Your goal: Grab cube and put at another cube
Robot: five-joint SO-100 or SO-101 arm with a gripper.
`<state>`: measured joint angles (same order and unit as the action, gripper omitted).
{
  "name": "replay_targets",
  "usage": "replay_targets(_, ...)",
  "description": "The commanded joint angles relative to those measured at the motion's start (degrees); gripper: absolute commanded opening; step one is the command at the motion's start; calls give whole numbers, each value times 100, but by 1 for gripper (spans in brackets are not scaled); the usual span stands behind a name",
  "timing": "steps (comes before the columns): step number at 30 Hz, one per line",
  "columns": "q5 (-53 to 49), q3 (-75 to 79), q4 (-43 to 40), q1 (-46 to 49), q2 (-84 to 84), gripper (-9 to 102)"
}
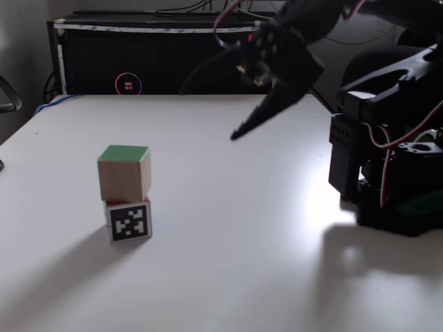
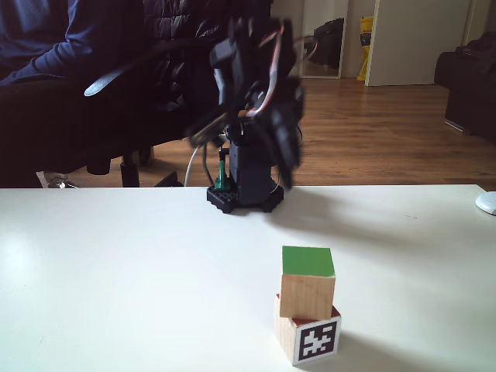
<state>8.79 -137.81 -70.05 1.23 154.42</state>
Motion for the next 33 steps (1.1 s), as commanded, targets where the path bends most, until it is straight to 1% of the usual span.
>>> replay_targets(1, -141, -308, 396, 220, 79, 40)
replay_targets(5, -272, -817, 721, 352, 193, 40)
replay_targets(8, -334, -1257, 791, 360, 606, 40)
replay_targets(14, -545, -2162, 519, 404, 2303, 38)
replay_targets(19, -782, -2848, 158, 422, 3393, 34)
replay_targets(22, -888, -3094, 158, 457, 3401, 27)
replay_targets(24, -1002, -3296, 229, 396, 3401, 12)
replay_targets(26, -1028, -3357, 211, 378, 3401, 0)
replay_targets(30, -1116, -3243, -299, 141, 3401, 0)
replay_targets(33, -1125, -3226, -387, 132, 3401, 0)
